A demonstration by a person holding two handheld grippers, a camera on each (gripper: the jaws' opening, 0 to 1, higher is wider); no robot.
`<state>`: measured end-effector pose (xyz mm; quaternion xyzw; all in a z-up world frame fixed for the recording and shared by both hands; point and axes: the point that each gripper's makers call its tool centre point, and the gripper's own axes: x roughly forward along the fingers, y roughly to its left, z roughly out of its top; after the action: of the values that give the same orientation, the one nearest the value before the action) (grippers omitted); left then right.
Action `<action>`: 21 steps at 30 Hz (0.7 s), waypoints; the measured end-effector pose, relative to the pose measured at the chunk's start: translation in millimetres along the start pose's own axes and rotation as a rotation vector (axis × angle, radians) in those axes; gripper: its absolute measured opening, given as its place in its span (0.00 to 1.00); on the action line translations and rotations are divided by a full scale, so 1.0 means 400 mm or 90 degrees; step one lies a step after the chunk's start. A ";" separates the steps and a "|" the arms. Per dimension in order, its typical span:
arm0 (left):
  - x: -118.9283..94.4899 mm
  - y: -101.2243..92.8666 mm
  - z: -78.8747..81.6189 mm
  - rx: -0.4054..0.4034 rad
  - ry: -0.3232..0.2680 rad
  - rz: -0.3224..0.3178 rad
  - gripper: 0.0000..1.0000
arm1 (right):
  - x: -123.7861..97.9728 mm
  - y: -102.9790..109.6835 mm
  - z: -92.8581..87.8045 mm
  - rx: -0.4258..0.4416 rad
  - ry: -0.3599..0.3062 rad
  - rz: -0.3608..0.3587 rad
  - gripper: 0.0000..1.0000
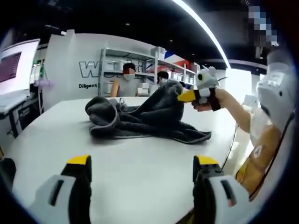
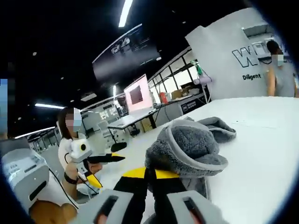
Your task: Fold the towel on the table until its edges align and the towel forms a compact rectangular stack.
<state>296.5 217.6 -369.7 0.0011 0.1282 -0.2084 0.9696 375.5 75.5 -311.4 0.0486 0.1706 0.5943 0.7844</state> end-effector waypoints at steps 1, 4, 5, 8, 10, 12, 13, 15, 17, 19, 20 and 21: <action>0.000 0.001 -0.001 0.000 0.001 0.001 0.94 | 0.006 0.010 -0.014 -0.020 0.018 0.004 0.04; 0.000 0.004 -0.003 -0.001 0.002 0.004 0.94 | 0.019 0.018 -0.039 -0.075 0.048 -0.002 0.04; 0.000 0.005 -0.003 -0.002 0.002 0.004 0.94 | 0.023 0.021 -0.050 -0.091 0.060 -0.003 0.04; 0.001 0.005 -0.004 -0.002 0.002 0.004 0.94 | 0.035 0.034 -0.075 -0.119 0.081 0.000 0.04; 0.004 0.004 -0.005 -0.003 0.003 0.004 0.94 | 0.045 0.045 -0.095 -0.116 0.092 0.011 0.04; 0.005 0.004 -0.006 -0.004 0.004 0.003 0.94 | 0.050 0.051 -0.107 -0.117 0.100 0.018 0.04; 0.006 0.003 -0.007 -0.004 0.005 0.002 0.94 | 0.053 0.056 -0.123 -0.129 0.117 0.024 0.04; 0.007 0.002 -0.008 -0.004 0.005 0.002 0.94 | 0.060 0.060 -0.139 -0.143 0.131 0.024 0.04; 0.008 0.002 -0.008 -0.004 0.006 0.002 0.94 | 0.062 0.061 -0.146 -0.144 0.136 0.024 0.04; 0.008 0.002 -0.008 -0.005 0.005 0.002 0.94 | 0.066 0.060 -0.156 -0.144 0.145 0.026 0.04; 0.009 0.001 -0.009 -0.006 0.005 0.002 0.94 | 0.067 0.061 -0.162 -0.146 0.149 0.025 0.04; 0.009 0.001 -0.009 -0.006 0.005 0.002 0.94 | 0.067 0.061 -0.164 -0.147 0.151 0.024 0.04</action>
<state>298.9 216.8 -374.0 -0.0025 0.1328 -0.2065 0.9694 338.1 99.8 -371.5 -0.1091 0.1919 0.6264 0.7476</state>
